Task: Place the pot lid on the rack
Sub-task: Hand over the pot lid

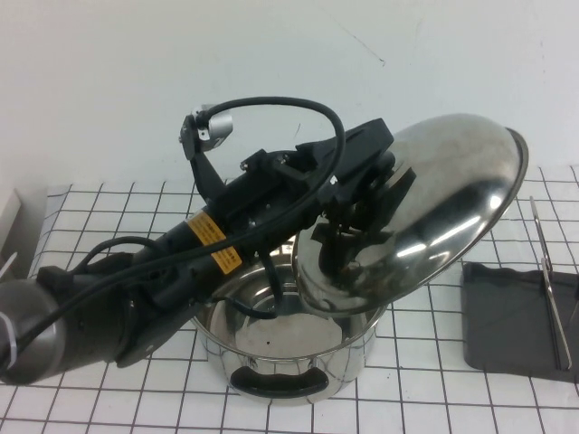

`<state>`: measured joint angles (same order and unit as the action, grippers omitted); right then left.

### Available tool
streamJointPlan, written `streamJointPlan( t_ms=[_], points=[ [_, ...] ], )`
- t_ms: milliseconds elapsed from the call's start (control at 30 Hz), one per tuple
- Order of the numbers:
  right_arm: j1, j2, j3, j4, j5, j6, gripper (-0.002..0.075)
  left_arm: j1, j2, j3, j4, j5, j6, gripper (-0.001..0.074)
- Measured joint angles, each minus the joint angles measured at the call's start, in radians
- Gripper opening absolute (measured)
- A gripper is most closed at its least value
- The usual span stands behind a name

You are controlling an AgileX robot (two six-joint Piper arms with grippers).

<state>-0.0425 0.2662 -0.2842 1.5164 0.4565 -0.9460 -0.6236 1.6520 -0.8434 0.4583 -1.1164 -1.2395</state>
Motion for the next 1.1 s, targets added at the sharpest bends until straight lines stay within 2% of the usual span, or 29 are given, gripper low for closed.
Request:
streamJointPlan(
  t_ms=[100,233,333,433,733,867,967,1100],
  points=[
    [0.0,0.137,-0.049,0.135,0.042,-0.236,0.0273,0.0,0.0,-0.016,0.009,-0.001,0.028,0.0314],
    [0.0,0.331,-0.115,0.169,0.114,-0.32,0.0454,0.0,0.0,-0.018,0.018,-0.004,0.06,0.0314],
    [0.0,0.472,-0.176,0.17,0.215,-0.334,0.0522,0.0,0.0,-0.018,0.022,-0.004,0.074,0.0314],
    [0.0,0.611,-0.254,0.17,0.317,-0.331,0.0544,0.0,0.0,-0.019,0.025,-0.004,0.084,0.0314],
    [0.0,0.959,-0.459,0.17,0.562,-0.22,0.0546,0.0,0.0,-0.023,0.025,-0.004,0.085,0.0314],
    [0.01,1.044,-0.528,0.17,0.594,-0.206,0.0508,0.0,0.0,-0.023,0.034,-0.004,0.085,0.0314],
    [0.045,1.073,-0.568,0.17,0.598,-0.203,0.0424,0.0,0.0,-0.023,0.035,-0.01,0.085,0.0314],
    [0.097,1.083,-0.595,0.178,0.598,-0.187,0.0256,0.0,0.0,-0.023,0.033,-0.013,0.09,0.0314]
  ],
)
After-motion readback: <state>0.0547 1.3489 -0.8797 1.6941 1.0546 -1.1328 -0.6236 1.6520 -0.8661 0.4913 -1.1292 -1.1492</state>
